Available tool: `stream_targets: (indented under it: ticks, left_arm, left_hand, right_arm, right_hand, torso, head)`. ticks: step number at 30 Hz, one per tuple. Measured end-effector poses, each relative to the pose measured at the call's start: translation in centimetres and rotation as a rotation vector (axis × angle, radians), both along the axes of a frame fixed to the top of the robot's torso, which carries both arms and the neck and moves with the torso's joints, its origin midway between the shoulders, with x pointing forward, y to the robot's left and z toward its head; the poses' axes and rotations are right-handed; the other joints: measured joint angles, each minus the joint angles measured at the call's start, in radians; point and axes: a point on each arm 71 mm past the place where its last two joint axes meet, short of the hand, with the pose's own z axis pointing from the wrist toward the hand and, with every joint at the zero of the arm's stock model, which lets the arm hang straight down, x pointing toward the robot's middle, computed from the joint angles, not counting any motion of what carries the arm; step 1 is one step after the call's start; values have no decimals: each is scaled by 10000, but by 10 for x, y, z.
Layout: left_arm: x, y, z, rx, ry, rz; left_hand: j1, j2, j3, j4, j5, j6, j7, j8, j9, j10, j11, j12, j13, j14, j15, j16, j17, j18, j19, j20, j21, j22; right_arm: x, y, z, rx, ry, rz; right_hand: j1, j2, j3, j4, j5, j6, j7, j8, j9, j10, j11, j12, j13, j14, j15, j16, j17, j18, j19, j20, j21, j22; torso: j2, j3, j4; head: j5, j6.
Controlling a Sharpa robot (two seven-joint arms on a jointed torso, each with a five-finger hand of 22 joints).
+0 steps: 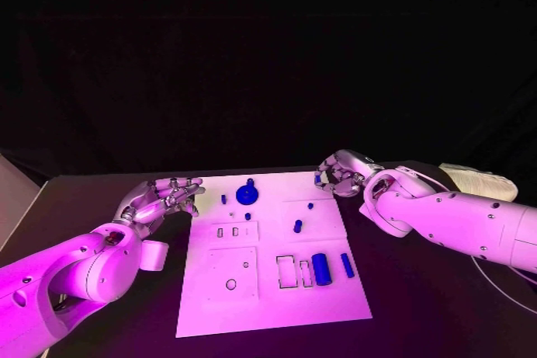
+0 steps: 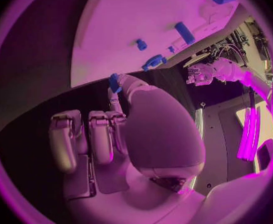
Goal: Assemble the parts on the task board
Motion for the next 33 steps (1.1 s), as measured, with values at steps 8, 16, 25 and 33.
stream_targets:
  ticks: [8,16,25,33]
  left_arm:
    - [1,0,-1,1,7,7]
    - [2,-2,-1,-10,21,6]
    - [2,-3,-2,-14,37,-9]
    - [2,-3,-1,-12,41,-22]
  left_hand:
    - [0,0,0,0,0,0,0,0,-1,0,0,0,0,0,0,0,-9,0,2,-1,0,-1]
    - [0,0,0,0,0,0,-1,0,-1,0,0,0,0,0,0,0,-9,0,4,-3,-1,-2]
    - [0,0,0,0,0,-37,-37,0,-2,-36,37,0,0,0,0,0,-8,0,4,-4,38,11]
    - [0,0,0,0,0,-37,-37,0,-2,-36,36,0,0,0,0,0,-8,-1,5,-4,38,11]
  right_arm:
    - [-14,34,14,497,-241,212]
    - [-34,87,12,922,90,723]
    - [-62,137,-12,921,788,1323]
    - [-76,167,-30,591,872,1711]
  right_hand:
    - [-80,76,147,-67,47,55,47,120,4,2,-70,0,-1,36,-36,0,-1,-1,1,-1,0,-1]
    - [-160,99,179,-97,243,55,47,121,4,-27,-98,0,-2,0,-71,0,-2,0,1,0,0,-1]
    - [-176,115,207,-125,397,53,45,120,3,8,-133,0,-3,0,-70,0,-2,0,1,-73,0,-2]
    - [-267,25,208,-127,439,52,44,122,4,8,-132,0,-4,0,-70,0,-4,-1,1,-72,0,6]
  torso:
    - [-50,-35,-17]
    - [-129,-98,-9]
    - [-212,-153,-8]
    - [-216,-184,25]
  head:
    - [10,35]
    - [118,-10]
    - [262,-86]
    - [247,-128]
